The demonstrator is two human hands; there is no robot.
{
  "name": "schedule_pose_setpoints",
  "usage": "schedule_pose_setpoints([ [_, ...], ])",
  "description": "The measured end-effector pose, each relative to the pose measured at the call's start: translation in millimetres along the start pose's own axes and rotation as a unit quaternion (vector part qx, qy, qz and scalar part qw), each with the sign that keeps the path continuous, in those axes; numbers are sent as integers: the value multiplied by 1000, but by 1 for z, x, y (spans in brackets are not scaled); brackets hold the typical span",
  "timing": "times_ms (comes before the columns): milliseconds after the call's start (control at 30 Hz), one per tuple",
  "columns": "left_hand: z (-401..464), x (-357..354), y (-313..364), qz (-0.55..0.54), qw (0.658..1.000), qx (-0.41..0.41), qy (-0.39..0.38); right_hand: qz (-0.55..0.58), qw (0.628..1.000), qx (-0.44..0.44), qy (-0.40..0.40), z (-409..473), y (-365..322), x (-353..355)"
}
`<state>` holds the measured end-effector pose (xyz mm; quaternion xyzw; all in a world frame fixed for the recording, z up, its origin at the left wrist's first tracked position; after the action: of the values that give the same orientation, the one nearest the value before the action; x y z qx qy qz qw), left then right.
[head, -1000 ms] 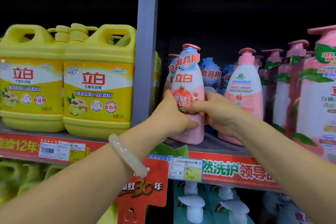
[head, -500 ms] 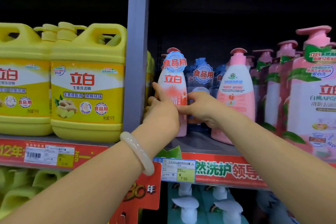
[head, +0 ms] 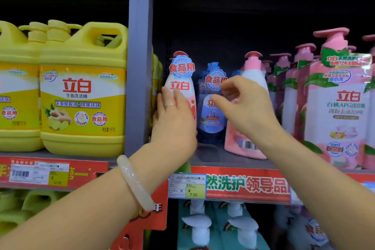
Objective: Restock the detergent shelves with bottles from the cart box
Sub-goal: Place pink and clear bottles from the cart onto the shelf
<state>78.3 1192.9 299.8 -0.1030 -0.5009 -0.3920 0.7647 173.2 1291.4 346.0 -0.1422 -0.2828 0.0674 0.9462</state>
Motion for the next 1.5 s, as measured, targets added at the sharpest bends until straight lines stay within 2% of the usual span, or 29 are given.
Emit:
schedule_pose_setpoints([
  [67, -10, 1, 22, -4, 992, -120, 35, -7, 996, -5, 88, -14, 14, 31],
  [133, -14, -8, 43, -58, 980, -193, -6, 0, 992, -65, 112, -21, 40, 43],
  [200, -8, -23, 60, -125, 968, -204, -75, 81, 981, -156, 82, -23, 68, 38],
  [233, -4, -28, 67, -161, 961, -200, -104, 165, 966, -197, 39, -23, 77, 28],
  [300, 5, -37, 76, -246, 940, -185, -147, 327, 906, -262, -59, -24, 88, 3],
  [367, 9, -40, 78, -318, 917, -170, -171, 346, 887, -297, -75, -29, 92, 1],
  [433, 9, -42, 74, -360, 902, -154, -181, 345, 890, -293, -55, -33, 96, 11],
  [500, 6, -42, 68, -374, 899, -137, -183, 374, 885, -267, -75, -37, 95, 14],
  [633, 1, -35, 54, -388, 902, -116, -151, 386, 881, -218, -165, -37, 90, -2],
  [733, 4, -29, 45, -417, 890, -108, -148, 431, 841, -207, -253, -38, 83, -19],
  [833, 4, -20, 41, -442, 866, -144, -184, 443, 806, -186, -346, -43, 70, -36],
  [900, 0, -14, 37, -443, 862, -151, -194, 411, 818, -154, -372, -42, 62, -41],
  [967, -2, -4, 29, -416, 886, -135, -157, 355, 852, -127, -363, -39, 59, -44],
  [1033, -7, 9, 20, -346, 926, -124, -84, 299, 885, -125, -335, -34, 57, -46],
  [1133, -22, 25, 14, -221, 966, -130, 15, 261, 907, -119, -310, -30, 50, -57],
  [1200, -32, 29, 11, -141, 982, -116, 51, 254, 914, -86, -304, -28, 38, -62],
  [1367, -35, 22, -1, 76, 997, -5, 27, 264, 914, -34, -307, -27, 12, -75],
  [1433, -38, 20, -9, 116, 993, 21, 3, 237, 926, -43, -291, -24, 9, -81],
  [1500, -42, 21, -17, 111, 993, 26, -8, 203, 937, -54, -279, -21, 7, -87],
])
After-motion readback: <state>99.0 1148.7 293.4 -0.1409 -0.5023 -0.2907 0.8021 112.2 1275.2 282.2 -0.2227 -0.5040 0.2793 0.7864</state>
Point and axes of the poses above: each hand's wrist, its own z-axis towards the middle knuckle, its own x-axis out of the back of the hand, y = z × x, the point moved 7 cm from there along z, towards the middle knuckle, and after that the axes turned 13 degrees about -y, right-handed, at the moved point
